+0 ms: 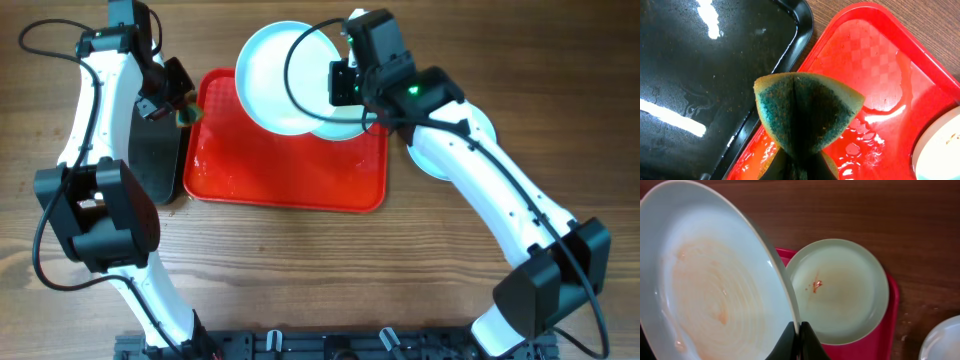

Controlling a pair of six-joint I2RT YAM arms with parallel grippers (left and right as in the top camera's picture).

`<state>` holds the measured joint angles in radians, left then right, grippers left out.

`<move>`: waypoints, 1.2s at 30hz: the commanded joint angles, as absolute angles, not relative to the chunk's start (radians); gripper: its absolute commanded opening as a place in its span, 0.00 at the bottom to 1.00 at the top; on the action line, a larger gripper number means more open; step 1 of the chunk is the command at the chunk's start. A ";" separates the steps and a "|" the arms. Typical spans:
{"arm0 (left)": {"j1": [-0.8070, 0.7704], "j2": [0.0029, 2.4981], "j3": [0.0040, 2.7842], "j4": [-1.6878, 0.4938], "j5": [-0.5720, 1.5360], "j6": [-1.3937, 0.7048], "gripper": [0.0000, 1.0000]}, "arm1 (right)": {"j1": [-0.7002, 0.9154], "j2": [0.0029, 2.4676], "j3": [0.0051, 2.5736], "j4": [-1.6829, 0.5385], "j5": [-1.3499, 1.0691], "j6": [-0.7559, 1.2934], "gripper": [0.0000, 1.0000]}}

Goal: Clean dirty plates on tray and stack at the side

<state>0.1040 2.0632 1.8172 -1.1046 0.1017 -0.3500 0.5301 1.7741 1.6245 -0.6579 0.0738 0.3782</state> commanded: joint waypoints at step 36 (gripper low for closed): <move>0.104 2.031 1.833 -1.116 0.096 -0.379 0.04 | -0.186 1.639 1.623 -1.093 -0.136 0.211 0.04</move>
